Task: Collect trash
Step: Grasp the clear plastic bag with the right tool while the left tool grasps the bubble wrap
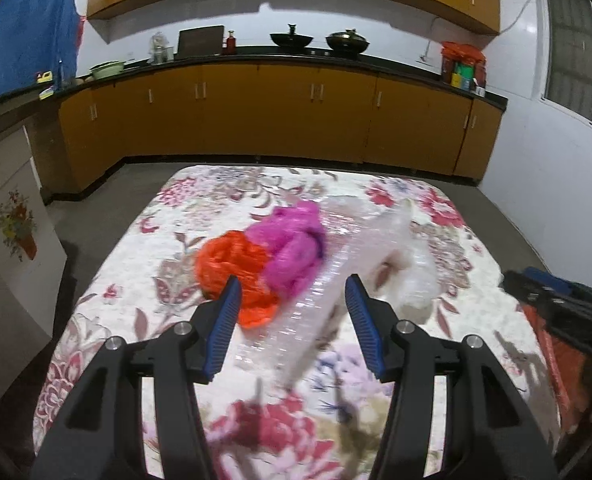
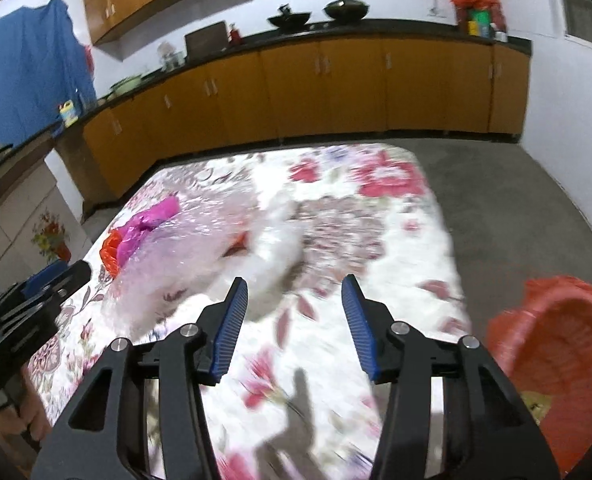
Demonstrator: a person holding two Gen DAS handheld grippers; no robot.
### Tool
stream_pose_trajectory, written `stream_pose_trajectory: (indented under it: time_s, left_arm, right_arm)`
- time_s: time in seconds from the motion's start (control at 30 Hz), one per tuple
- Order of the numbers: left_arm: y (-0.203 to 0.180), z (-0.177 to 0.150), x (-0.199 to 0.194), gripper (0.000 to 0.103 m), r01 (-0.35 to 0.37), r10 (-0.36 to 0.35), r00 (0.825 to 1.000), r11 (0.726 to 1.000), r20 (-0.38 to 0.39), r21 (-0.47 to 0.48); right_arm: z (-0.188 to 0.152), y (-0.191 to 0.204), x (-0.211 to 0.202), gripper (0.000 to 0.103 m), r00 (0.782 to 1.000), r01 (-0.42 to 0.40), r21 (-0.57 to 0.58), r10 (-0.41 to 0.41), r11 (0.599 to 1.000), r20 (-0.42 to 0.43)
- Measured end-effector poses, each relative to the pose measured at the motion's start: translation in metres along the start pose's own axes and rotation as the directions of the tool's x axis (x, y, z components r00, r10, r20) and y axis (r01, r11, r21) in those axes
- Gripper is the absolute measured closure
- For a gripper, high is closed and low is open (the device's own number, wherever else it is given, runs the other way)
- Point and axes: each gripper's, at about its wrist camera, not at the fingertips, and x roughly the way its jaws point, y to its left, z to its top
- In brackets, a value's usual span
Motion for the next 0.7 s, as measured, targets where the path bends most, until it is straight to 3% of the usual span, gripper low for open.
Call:
stream_pose_trajectory:
  time_s: [0.23, 0.4, 0.53, 0.7]
  left_arm:
    - [0.019, 0.003, 0.005, 0.049, 0.000, 0.001, 1.000, 1.000, 0.008, -0.027]
    - [0.024, 0.003, 0.011, 0.049, 0.012, -0.011, 1.000, 0.999, 0.005, -0.036]
    - [0.019, 0.004, 0.015, 0.049, 0.029, -0.029, 1.000, 0.999, 0.000, -0.029]
    - [0.001, 0.006, 0.023, 0.049, 0.054, -0.054, 0.998, 0.999, -0.026, -0.001]
  right_arm:
    - [0.009, 0.016, 0.067, 0.053, 0.996, 0.008, 0.037, -0.005, 0.999, -0.092]
    - [0.008, 0.015, 0.093, 0.053, 0.989, -0.001, 0.079, 0.012, 0.997, -0.145]
    - [0.001, 0.017, 0.106, 0.082, 0.983, -0.001, 0.054, 0.011, 0.999, -0.184]
    - [-0.006, 0.009, 0.089, 0.090, 0.987, 0.015, 0.050, -0.007, 0.999, -0.160]
